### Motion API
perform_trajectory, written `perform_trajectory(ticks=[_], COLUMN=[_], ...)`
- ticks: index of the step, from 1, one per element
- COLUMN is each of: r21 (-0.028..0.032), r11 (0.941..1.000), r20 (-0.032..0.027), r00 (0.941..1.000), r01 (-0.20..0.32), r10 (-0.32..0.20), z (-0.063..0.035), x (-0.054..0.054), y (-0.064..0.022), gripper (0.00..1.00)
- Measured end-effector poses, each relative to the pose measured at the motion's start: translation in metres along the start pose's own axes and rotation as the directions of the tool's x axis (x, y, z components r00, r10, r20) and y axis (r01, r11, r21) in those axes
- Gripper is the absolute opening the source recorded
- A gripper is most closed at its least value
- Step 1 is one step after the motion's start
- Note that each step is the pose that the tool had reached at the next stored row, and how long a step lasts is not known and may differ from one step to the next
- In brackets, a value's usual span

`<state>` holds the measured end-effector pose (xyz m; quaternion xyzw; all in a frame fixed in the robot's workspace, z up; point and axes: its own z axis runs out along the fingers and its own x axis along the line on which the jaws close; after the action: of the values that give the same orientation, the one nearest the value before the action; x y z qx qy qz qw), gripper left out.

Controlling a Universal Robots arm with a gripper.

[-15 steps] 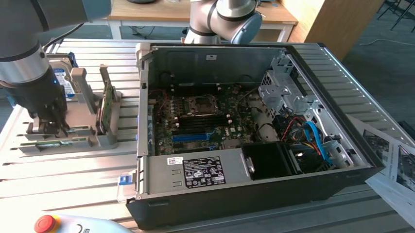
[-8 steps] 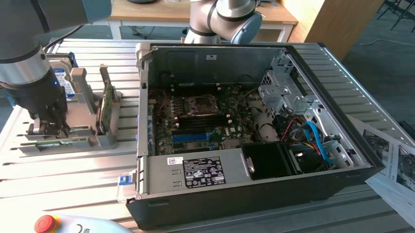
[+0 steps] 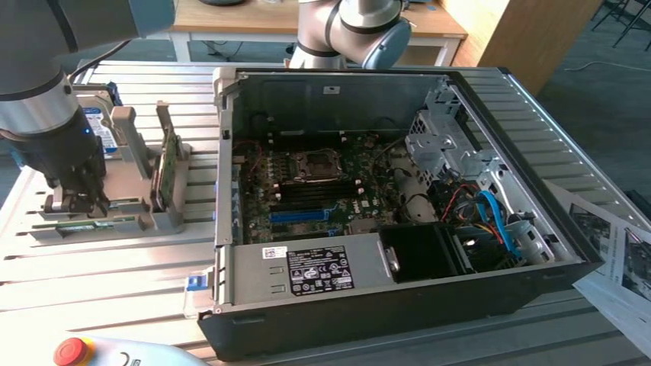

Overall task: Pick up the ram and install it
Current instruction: 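Pick up the ram and move it above insertion slot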

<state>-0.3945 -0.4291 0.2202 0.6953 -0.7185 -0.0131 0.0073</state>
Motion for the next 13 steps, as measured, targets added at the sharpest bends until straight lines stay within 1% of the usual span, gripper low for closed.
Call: perform_trajectory(ticks=[13], r21=[-0.0004], r11=[0.9998], r20=[-0.0009], r00=[0.9998], r01=[0.018], r10=[-0.018], z=[0.0004], x=[0.0001], y=[0.0000], gripper=[0.24])
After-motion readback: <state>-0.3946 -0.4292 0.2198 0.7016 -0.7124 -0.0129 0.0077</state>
